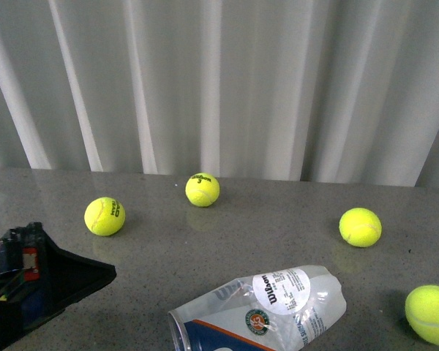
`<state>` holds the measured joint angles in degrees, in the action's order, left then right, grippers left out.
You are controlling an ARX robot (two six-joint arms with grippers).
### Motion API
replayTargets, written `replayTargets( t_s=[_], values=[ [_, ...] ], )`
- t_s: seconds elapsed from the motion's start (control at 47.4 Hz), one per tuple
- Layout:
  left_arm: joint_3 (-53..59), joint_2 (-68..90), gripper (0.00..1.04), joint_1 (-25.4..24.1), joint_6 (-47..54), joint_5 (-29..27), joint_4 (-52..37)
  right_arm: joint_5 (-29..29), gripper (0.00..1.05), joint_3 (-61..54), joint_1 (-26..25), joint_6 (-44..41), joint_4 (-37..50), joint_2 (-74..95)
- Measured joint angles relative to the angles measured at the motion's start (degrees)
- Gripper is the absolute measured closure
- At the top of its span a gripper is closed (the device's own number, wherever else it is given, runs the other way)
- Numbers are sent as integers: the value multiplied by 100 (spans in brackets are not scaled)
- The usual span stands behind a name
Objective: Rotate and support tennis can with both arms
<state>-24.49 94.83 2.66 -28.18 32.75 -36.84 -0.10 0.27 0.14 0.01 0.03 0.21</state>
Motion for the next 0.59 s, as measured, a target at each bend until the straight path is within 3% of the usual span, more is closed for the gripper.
replayTargets(
  t_s=[0.59],
  values=[
    [-455, 1458, 7, 734, -1010, 160, -968, 0, 7, 0, 0, 0, 0, 0]
  ],
)
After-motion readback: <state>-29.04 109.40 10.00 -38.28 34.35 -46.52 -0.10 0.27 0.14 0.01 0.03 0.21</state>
